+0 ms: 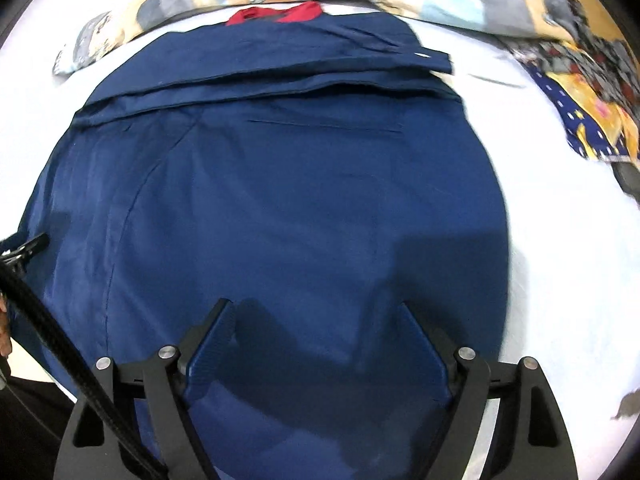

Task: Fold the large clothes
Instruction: 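Move both tools down to the jacket hem, then grasp the jacket hem with the left tool while the right tool grasps it too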

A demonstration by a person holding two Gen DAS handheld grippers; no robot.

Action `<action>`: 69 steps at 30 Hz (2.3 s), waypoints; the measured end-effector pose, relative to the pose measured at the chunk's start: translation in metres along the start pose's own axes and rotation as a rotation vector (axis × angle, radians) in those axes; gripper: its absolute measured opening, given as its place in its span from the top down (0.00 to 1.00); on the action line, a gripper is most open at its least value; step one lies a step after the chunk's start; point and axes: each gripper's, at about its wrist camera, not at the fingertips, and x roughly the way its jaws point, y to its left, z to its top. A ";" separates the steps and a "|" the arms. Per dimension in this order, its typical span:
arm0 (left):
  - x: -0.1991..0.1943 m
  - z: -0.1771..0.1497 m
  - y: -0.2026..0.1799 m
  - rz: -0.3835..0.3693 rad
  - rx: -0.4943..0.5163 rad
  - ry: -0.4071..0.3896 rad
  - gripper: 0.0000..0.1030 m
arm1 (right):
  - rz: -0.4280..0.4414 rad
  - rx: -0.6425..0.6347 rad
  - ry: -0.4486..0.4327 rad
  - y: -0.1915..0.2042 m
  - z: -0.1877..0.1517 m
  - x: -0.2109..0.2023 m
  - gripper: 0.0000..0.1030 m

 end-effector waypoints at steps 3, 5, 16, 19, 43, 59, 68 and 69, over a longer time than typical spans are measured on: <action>-0.015 -0.009 0.012 0.000 -0.019 -0.014 0.11 | 0.020 0.092 -0.023 -0.024 -0.012 -0.013 0.16; -0.029 -0.010 0.020 0.013 -0.011 -0.047 0.11 | 0.058 0.177 -0.050 -0.047 -0.024 -0.025 0.16; -0.020 -0.027 0.118 -0.213 -0.295 0.104 0.12 | 0.290 0.508 -0.033 -0.120 -0.102 -0.033 0.16; -0.026 -0.034 0.115 -0.280 -0.267 0.117 0.26 | 0.397 0.541 -0.017 -0.110 -0.119 -0.030 0.16; -0.028 -0.061 0.073 -0.275 -0.034 0.223 0.45 | 0.352 0.488 0.013 -0.065 -0.130 -0.024 0.47; -0.032 -0.074 0.050 -0.194 0.011 0.144 0.61 | 0.283 0.381 0.038 -0.052 -0.128 -0.014 0.76; -0.031 -0.074 0.041 -0.157 0.040 0.153 0.54 | 0.287 0.415 0.018 -0.056 -0.133 -0.015 0.75; -0.028 -0.070 0.031 -0.153 0.038 0.153 0.54 | 0.282 0.415 0.015 -0.055 -0.134 -0.015 0.74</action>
